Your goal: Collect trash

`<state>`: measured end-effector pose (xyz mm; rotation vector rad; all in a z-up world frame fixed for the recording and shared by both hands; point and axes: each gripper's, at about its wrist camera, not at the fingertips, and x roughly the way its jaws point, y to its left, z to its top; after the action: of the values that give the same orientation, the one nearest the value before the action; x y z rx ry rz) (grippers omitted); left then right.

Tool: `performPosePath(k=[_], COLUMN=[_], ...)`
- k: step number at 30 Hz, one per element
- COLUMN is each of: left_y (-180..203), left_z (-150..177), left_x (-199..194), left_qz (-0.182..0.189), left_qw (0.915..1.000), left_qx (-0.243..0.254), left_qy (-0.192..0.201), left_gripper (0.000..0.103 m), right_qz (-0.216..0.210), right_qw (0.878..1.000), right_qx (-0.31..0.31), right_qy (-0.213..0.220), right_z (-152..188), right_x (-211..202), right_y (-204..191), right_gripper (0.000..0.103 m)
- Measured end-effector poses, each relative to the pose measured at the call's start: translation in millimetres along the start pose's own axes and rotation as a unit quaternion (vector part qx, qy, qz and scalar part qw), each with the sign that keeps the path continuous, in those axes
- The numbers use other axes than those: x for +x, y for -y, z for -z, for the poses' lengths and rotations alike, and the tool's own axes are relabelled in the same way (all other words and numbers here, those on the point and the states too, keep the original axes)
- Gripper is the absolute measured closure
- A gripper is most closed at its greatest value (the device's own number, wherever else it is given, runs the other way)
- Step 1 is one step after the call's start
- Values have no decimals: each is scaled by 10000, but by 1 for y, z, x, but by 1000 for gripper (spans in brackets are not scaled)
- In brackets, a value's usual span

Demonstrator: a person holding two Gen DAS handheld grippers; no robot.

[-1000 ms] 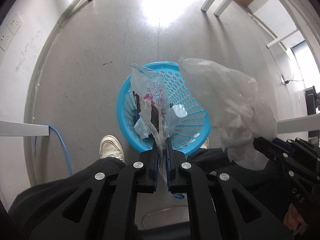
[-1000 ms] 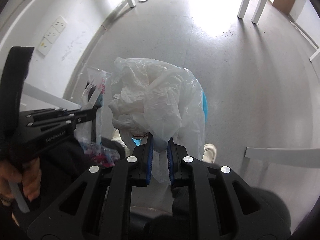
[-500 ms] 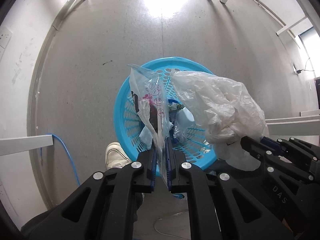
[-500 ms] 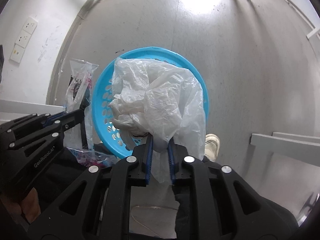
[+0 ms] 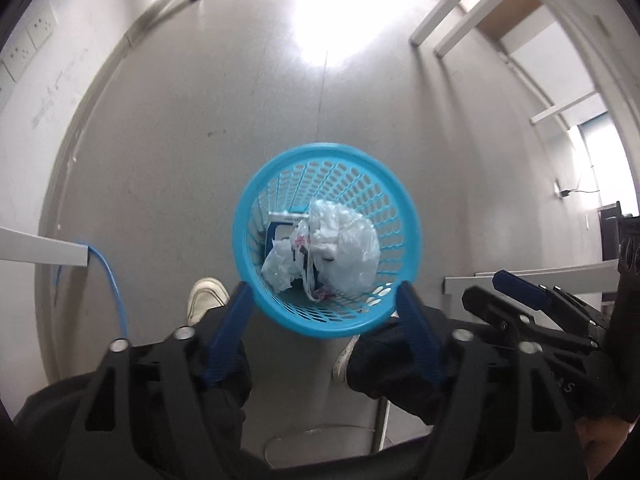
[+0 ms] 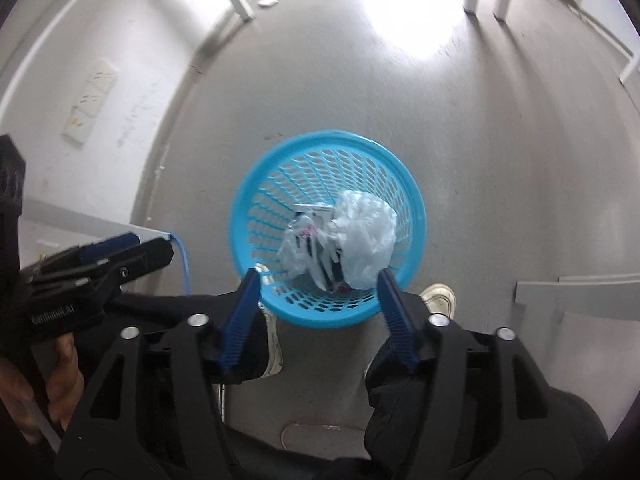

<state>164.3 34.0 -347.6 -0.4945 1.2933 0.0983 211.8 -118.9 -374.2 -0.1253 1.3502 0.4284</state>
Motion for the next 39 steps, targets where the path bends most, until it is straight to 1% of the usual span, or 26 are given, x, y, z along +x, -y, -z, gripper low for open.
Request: performPosePath(k=[1,3,4,6,8,10,14,19,21,26,32,39], left_y=[1,3,6,7,8,6,7,7,8,7,5,7], left_z=[5,14,19,24,28,32,35,36,37,35,32,30], left_x=[-6,-11,-15,-23,-28,-31,-31,-34,-34,-31,-30,-29], left_qz=[-48,-171,-106,-14,24,34,-58,59,39,111,135,110], left_qw=[10000,9997,9997,9996,9991,9989,9989,9985,9983,9985,9988,9986], left_qx=[54,152,167,245,382,430,443,529,544,504,441,502], left_qy=[63,113,152,171,164,163,108,153,185,171,149,116], left_gripper=[18,13,11,6,6,6,6,6,6,6,6,6], right_qz=[-19,54,83,74,21,-51,-155,-183,-200,-273,-329,-412], right_qw=[10000,9998,9995,9993,9993,9992,9990,9990,9990,9991,9992,9990], right_qx=[-52,-172,-234,-257,-202,-146,-55,-108,-140,-122,-80,-39], right_qy=[36,125,179,255,314,368,415,393,379,309,215,143], right_z=[4,11,13,18,20,23,27,30,30,30,28,26], right_x=[-6,-17,-22,-31,-38,-45,-52,-55,-55,-53,-48,-44], right_y=[-3,-10,-13,-14,-13,-11,-7,-8,-10,-8,-6,-6], right_gripper=[39,28,26,18,13,9,9,9,9,9,9,9])
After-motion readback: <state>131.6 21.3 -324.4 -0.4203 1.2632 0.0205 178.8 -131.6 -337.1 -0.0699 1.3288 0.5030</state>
